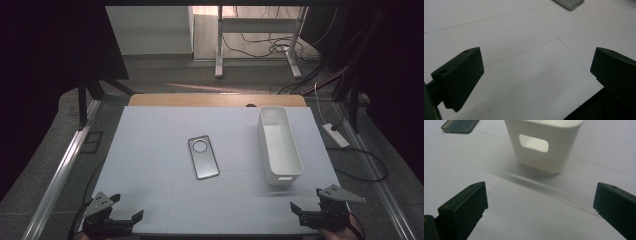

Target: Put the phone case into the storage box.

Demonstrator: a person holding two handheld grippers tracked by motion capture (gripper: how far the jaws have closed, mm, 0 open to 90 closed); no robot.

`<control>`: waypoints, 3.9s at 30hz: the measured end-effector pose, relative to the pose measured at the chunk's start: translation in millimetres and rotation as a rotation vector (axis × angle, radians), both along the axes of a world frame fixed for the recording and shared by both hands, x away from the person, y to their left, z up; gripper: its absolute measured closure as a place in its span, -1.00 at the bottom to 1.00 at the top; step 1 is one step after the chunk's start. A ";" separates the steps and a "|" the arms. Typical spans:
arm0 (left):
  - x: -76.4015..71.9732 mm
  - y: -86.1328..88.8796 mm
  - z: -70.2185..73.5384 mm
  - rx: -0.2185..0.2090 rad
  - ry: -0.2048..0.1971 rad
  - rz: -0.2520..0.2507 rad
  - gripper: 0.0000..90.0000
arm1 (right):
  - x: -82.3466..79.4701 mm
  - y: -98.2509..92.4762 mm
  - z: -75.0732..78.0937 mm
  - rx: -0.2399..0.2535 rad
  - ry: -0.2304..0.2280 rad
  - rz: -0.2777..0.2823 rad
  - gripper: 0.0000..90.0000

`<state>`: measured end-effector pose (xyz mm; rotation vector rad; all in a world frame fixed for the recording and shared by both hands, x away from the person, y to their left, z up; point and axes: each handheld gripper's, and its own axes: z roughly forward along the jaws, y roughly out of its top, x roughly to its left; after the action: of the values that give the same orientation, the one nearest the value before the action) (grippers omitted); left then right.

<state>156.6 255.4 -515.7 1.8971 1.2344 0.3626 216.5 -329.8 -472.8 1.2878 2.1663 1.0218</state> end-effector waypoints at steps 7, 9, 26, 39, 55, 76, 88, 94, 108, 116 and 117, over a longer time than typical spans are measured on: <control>5.2 -2.1 4.7 0.006 -0.010 -0.010 -1.00 | -0.1 1.3 0.0 -0.010 -0.008 0.004 -1.00; 6.6 -2.8 5.8 0.016 -0.013 -0.008 -1.00 | 0.1 1.2 0.1 -0.010 -0.005 0.004 -1.00; 29.8 -11.2 14.7 0.028 0.008 -0.045 -1.00 | -0.1 2.8 0.2 -0.013 -0.017 0.015 -1.00; 50.4 -24.3 20.8 0.042 0.009 -0.087 -1.00 | -0.4 3.9 0.1 -0.022 -0.021 0.022 -1.00; 74.4 -39.0 30.5 0.058 0.011 -0.123 -1.00 | 0.4 4.2 0.0 -0.026 -0.014 0.026 -1.00; 106.8 -62.2 39.6 0.074 0.018 -0.168 -1.00 | 1.2 4.6 -0.4 -0.022 -0.011 0.028 -1.00; 128.4 -77.2 42.2 0.093 0.029 -0.203 -1.00 | 1.2 4.6 -0.4 -0.020 -0.011 0.031 -1.00; 138.6 -84.2 42.6 0.111 0.034 -0.224 -1.00 | 1.3 4.9 -0.5 -0.023 -0.009 0.033 -1.00; 160.1 -105.6 43.2 0.122 0.052 -0.263 -1.00 | 1.4 4.9 -0.5 -0.024 -0.008 0.035 -1.00; 172.0 -118.5 42.0 0.146 0.052 -0.279 -1.00 | 1.5 4.9 -0.6 -0.024 -0.006 0.036 -1.00; 173.8 -121.2 41.7 0.145 0.056 -0.281 -1.00 | 1.5 4.9 -0.6 -0.024 -0.007 0.036 -1.00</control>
<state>330.4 134.2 -474.1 2.1845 0.9804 0.2555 217.9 -324.9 -473.4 1.2372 2.1977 1.0093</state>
